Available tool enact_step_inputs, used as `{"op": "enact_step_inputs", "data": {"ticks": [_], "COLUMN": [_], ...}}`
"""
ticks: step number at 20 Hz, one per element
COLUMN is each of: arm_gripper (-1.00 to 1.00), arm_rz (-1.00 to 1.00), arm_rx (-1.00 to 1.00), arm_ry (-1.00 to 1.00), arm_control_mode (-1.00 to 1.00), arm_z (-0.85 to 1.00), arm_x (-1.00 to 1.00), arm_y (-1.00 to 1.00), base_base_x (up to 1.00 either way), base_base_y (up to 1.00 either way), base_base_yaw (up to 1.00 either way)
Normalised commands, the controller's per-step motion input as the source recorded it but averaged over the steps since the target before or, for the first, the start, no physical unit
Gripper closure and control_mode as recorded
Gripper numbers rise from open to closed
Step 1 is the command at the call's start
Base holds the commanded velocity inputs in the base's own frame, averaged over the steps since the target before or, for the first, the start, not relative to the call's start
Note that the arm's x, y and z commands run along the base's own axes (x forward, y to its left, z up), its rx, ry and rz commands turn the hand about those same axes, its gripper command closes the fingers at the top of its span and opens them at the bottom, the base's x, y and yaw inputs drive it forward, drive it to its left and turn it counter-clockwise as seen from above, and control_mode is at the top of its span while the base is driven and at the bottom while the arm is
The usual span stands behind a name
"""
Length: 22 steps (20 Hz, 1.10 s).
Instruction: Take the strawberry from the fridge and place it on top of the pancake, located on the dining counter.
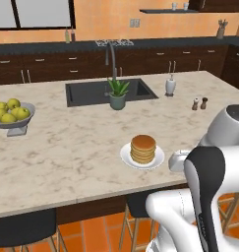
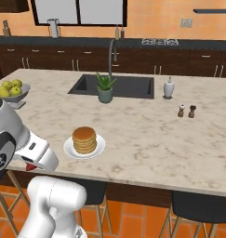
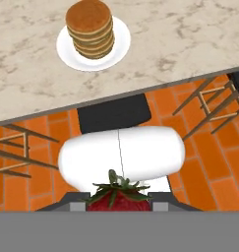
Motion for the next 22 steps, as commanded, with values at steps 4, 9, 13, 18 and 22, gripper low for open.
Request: {"op": "enact_step_inputs", "data": {"ticks": [4, 9, 13, 18, 22], "arm_gripper": [1.0, 1.0, 1.0, 1.0, 1.0], "arm_rz": [-0.01, 0.0, -0.01, 0.0, 0.0], "arm_rx": [0.0, -0.01, 0.0, 0.0, 0.0], "arm_ry": [-0.11, -0.01, 0.0, 0.0, 0.01], "arm_control_mode": [-1.0, -1.0, -1.0, -1.0, -1.0], "arm_z": [0.5, 0.21, -0.3, -0.51, -0.7], "arm_x": [0.95, 1.0, 1.0, 1.0, 1.0], "arm_y": [0.04, 0.01, 0.04, 0.0, 0.0], "base_base_x": [0.0, 0.0, 0.0, 0.0, 0.0], "base_base_y": [0.0, 0.0, 0.0, 0.0, 0.0], "base_base_yaw": [0.0, 0.0, 0.0, 0.0, 0.0]}}
